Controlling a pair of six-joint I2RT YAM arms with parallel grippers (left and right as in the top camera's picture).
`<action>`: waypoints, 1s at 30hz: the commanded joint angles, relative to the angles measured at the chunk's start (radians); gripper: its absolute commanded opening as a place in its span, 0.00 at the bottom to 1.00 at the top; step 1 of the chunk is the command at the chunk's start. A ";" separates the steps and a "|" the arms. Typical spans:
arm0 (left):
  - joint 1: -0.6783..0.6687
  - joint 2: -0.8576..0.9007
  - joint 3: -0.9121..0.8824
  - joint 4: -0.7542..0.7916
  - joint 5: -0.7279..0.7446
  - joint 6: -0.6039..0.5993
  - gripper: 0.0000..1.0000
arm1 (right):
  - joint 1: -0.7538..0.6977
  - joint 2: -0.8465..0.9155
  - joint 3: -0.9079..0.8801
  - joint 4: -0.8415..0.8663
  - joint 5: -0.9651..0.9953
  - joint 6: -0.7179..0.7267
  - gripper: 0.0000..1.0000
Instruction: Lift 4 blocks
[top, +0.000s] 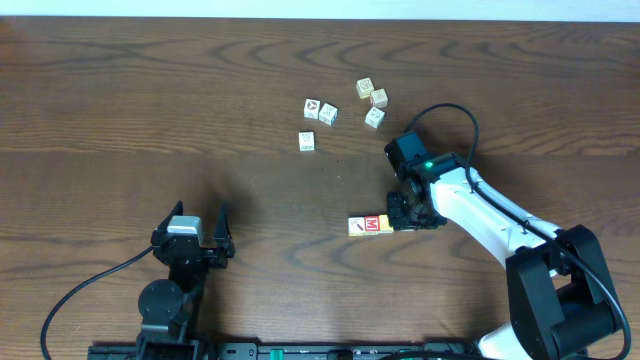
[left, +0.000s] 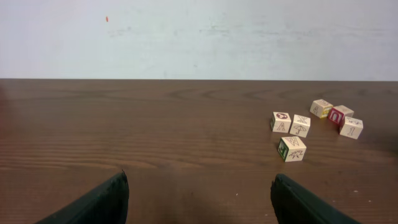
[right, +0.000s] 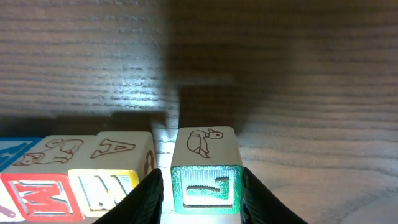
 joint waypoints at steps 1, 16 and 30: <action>-0.002 -0.004 -0.012 -0.044 -0.016 -0.005 0.73 | 0.007 -0.008 -0.009 -0.009 -0.002 0.012 0.36; -0.002 -0.004 -0.012 -0.044 -0.016 -0.005 0.73 | 0.007 -0.008 -0.009 -0.029 0.027 0.008 0.45; -0.002 -0.004 -0.012 -0.044 -0.016 -0.005 0.73 | 0.007 -0.008 -0.009 -0.022 0.034 0.009 0.41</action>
